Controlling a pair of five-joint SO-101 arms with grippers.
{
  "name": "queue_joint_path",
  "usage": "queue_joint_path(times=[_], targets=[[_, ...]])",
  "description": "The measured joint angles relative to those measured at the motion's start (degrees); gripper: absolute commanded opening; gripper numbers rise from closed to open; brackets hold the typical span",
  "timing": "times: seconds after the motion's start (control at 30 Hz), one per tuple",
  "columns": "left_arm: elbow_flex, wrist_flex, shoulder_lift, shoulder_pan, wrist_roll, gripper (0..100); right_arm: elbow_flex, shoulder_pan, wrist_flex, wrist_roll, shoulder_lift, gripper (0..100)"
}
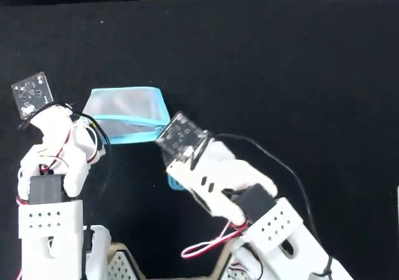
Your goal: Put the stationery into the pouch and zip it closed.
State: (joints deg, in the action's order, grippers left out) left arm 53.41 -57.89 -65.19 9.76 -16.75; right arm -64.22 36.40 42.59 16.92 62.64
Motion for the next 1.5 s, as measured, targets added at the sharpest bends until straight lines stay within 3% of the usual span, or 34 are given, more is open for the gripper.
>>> queue_joint_path(times=[0.37, 0.47, 1.0, 1.5], targets=[[0.0, 0.0, 0.0, 0.0, 0.0, 3, 0.0, -1.8, 0.0, -0.1, 0.0, 8.0], [0.0, 0.0, 0.0, 0.0, 0.0, 3, 0.0, -1.8, 0.0, -0.1, 0.0, 0.5], [0.0, 0.0, 0.0, 0.0, 0.0, 3, 3.3, -1.9, 2.7, 0.3, 0.0, 1.1], [0.0, -1.5, 0.0, 0.0, 0.0, 3, 7.0, -4.8, 4.5, 9.0, 0.0, 1.1]])
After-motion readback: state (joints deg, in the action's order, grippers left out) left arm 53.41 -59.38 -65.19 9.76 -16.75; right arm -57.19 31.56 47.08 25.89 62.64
